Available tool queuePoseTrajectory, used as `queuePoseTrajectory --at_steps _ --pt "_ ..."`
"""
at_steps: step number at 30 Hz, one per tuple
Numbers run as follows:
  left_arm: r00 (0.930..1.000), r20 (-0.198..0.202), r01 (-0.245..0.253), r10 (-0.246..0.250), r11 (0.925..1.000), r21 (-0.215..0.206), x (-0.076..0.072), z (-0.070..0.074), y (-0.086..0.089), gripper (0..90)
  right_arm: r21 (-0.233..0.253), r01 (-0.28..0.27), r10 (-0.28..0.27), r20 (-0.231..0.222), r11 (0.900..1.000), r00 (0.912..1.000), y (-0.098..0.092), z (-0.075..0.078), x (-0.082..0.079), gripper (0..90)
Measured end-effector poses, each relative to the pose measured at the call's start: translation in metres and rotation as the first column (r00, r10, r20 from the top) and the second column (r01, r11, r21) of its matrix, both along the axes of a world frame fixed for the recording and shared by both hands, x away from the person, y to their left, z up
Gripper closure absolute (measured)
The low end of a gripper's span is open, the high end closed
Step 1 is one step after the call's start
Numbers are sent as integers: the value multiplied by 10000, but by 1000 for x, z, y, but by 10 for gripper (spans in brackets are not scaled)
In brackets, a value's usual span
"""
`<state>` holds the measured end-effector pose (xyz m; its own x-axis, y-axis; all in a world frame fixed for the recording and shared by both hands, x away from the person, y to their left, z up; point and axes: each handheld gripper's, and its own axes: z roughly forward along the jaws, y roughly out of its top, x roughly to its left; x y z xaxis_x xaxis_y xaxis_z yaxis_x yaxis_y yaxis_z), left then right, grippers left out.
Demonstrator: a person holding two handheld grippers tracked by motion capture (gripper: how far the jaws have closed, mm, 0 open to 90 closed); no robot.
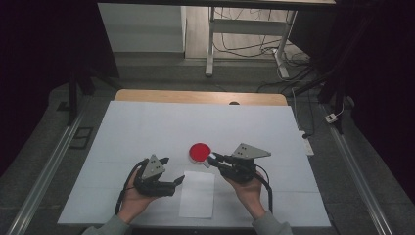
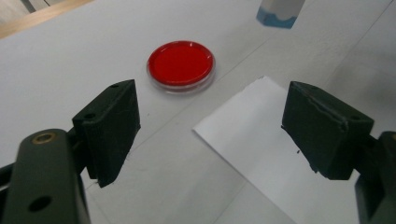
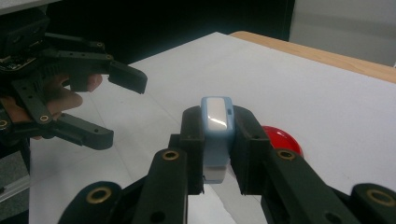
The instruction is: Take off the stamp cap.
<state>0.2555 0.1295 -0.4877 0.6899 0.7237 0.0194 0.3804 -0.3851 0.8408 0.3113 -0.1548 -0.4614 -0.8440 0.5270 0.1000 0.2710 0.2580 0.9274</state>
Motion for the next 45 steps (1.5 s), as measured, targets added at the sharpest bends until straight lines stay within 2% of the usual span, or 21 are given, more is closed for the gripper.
queuePoseTrajectory --at_steps 4,13,19,22,24,27,32,37,45 --pt "10000 84 50 -51 9999 96 2 2 -6 197 -31 -4 4 -14 10000 10000 1 -1 0 753" --pt "10000 9 57 -57 10000 -31 5 9 -16 198 46 3 -3 -12 10000 10000 1 0 1 753" --pt "9999 69 140 -140 9999 65 11 17 -25 198 141 24 -25 45 9999 10000 -1 2 1 753" --pt "9998 115 159 -158 9999 -64 13 20 -28 198 225 63 -65 86 9997 9999 -2 3 1 753" --pt "9998 119 144 -141 9997 -187 13 20 -29 197 198 50 -52 80 9998 10000 -3 3 1 753" --pt "9996 122 249 -250 9997 31 13 18 -31 195 194 44 -46 88 9998 10000 -2 3 1 753" --pt "9993 124 347 -347 9994 -5 15 17 -34 196 155 31 -33 122 9999 9999 0 2 0 753" --pt "9985 39 553 -554 9984 98 16 12 -43 196 97 58 -60 198 9999 9998 0 2 -1 753" --pt "9974 145 694 -700 9970 330 16 8 -54 203 190 104 -107 168 9998 9998 2 1 -1 753"
